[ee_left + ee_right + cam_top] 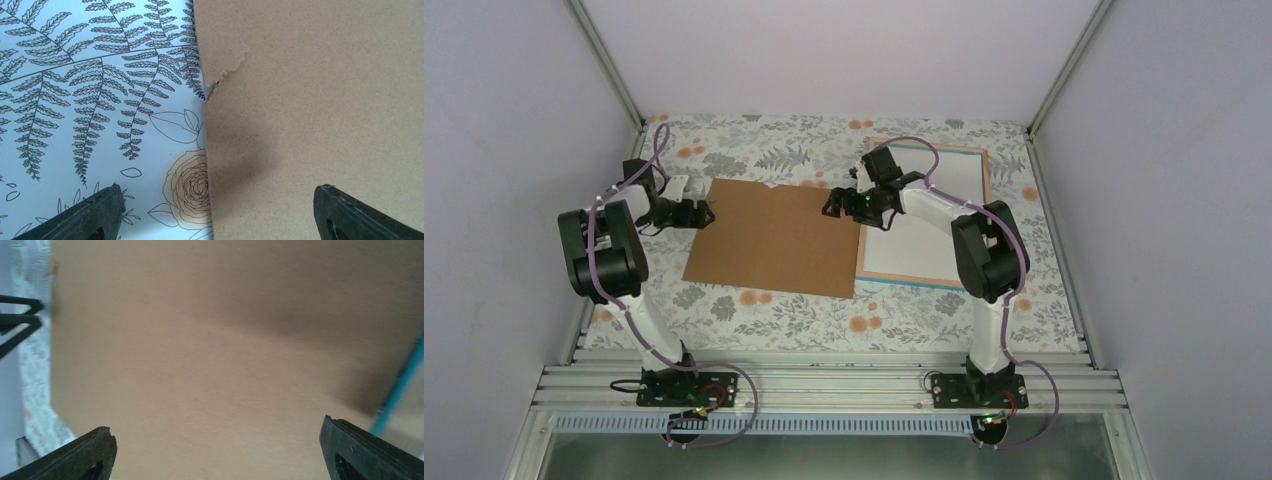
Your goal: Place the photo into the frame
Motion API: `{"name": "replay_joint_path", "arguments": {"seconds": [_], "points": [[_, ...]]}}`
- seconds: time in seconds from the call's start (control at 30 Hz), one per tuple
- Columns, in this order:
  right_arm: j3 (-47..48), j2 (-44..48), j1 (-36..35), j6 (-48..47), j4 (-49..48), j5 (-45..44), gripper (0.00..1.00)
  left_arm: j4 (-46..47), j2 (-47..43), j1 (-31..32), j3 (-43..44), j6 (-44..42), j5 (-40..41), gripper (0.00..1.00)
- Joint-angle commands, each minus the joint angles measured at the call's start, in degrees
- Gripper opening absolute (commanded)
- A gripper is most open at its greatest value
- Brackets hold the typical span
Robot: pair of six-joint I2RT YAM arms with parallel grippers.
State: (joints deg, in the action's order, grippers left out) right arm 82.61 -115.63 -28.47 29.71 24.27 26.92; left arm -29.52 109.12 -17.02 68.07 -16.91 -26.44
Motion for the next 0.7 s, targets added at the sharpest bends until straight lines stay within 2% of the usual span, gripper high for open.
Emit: {"name": "replay_joint_path", "arguments": {"seconds": [0.0, 0.1, 0.33, 0.67], "points": [[-1.3, -2.2, 0.3, -1.3, 2.5, -7.0, 1.00, 0.5, -0.9, 0.6, -1.2, 1.5, 1.9, 0.95], [-0.8, -2.5, 0.4, -1.6, 3.5, -9.2, 1.00, 0.7, -1.1, 0.7, -1.5, 1.5, 2.0, 0.95], [-2.2, 2.2, 0.4, -4.2, 7.8, -20.4, 1.00, 0.9, -1.2, 0.8, -1.1, 1.0, 2.7, 0.95], [1.5, -3.3, 0.0, -1.9, 6.4, -6.7, 1.00, 0.6, 1.8, 1.0, -2.3, -0.2, -1.1, 0.94]]}}
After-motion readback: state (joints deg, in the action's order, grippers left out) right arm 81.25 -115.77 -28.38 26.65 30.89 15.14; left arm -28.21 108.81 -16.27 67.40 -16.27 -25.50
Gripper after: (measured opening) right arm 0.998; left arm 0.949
